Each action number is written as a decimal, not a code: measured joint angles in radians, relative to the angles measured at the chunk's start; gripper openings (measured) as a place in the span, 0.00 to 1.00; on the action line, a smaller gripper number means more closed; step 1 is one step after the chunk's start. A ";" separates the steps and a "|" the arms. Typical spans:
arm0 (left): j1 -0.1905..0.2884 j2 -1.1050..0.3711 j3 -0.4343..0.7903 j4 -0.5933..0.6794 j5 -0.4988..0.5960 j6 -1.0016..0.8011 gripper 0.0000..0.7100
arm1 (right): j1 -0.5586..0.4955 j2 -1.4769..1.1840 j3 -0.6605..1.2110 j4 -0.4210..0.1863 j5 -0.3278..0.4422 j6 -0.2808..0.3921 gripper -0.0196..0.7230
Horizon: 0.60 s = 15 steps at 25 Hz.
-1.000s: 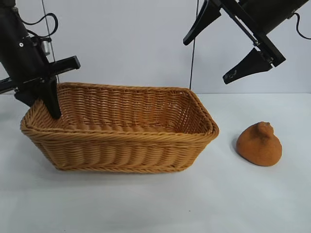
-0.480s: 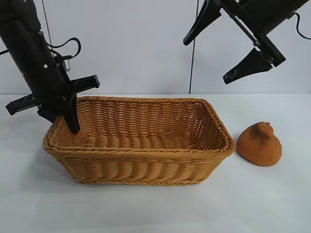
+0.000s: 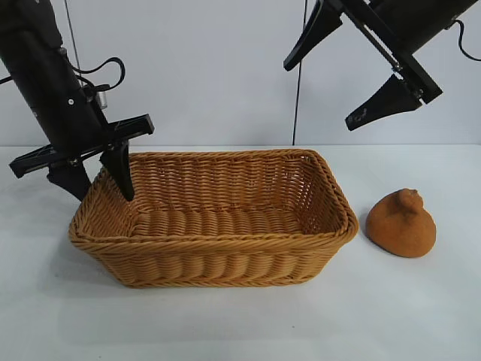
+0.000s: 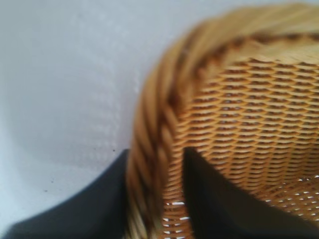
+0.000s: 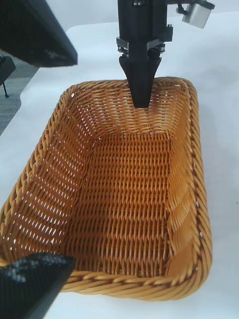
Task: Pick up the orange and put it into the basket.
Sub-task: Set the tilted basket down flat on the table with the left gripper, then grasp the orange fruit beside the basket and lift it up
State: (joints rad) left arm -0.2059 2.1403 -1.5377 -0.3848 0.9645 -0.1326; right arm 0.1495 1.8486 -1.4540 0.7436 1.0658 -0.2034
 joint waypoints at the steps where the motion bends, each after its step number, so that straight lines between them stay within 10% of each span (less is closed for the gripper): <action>1: 0.000 0.000 -0.001 -0.001 0.003 0.000 0.72 | 0.000 0.000 0.000 0.000 0.000 0.000 0.96; 15: 0.008 -0.161 -0.235 0.235 0.211 0.041 0.80 | 0.000 0.000 0.000 0.000 0.000 0.000 0.96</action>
State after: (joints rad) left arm -0.1980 1.9793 -1.7729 -0.1501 1.1756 -0.0915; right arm 0.1495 1.8486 -1.4540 0.7436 1.0662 -0.2034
